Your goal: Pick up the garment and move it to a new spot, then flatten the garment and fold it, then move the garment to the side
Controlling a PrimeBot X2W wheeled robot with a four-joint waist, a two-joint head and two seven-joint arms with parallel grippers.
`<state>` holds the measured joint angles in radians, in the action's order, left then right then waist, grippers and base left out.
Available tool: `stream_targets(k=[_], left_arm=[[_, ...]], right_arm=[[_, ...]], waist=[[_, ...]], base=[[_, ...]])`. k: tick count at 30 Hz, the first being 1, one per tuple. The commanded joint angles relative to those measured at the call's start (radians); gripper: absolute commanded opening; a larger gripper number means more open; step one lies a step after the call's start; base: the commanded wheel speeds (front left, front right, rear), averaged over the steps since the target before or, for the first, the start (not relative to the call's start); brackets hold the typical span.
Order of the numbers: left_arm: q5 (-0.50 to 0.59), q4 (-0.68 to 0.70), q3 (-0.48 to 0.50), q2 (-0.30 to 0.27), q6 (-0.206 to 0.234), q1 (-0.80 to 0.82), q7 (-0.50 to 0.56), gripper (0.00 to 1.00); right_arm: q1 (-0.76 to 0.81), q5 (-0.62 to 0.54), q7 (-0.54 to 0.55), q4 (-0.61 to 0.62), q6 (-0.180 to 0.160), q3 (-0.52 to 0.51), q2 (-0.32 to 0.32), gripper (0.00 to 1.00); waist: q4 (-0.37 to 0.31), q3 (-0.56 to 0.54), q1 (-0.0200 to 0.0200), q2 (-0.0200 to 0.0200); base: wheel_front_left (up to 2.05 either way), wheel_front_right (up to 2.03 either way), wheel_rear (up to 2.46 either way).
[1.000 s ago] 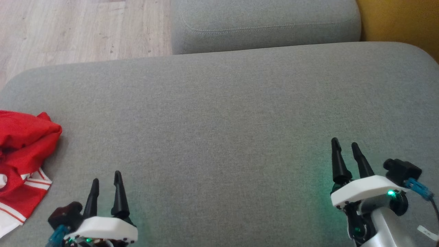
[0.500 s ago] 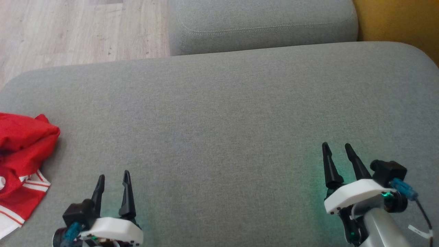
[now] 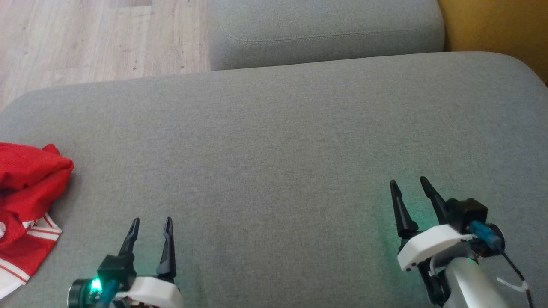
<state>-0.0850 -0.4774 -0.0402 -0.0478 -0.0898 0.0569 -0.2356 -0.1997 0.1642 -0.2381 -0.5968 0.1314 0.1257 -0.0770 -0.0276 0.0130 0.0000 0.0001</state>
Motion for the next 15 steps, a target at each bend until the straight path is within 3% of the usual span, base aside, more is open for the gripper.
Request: stream_targets(k=[1, 15], left_arm=[[0.038, 0.024, 0.02, -0.016, 0.007, 0.05, -0.021, 1.0], [0.053, 0.024, 0.03, -0.016, 0.01, 0.052, -0.026, 1.0]], right_arm=[[-0.051, -0.036, -0.018, 0.019, -0.001, 0.03, -0.01, 1.0], [-0.057, -0.056, -0.024, 0.021, -0.001, 0.024, -0.006, 1.0]], waist=[[-0.001, 0.001, 0.0, -0.0001], [-0.002, 0.009, 0.0, -0.0001]], base=[[0.0, 0.0, 0.0], [0.0, 0.0, 0.0]])
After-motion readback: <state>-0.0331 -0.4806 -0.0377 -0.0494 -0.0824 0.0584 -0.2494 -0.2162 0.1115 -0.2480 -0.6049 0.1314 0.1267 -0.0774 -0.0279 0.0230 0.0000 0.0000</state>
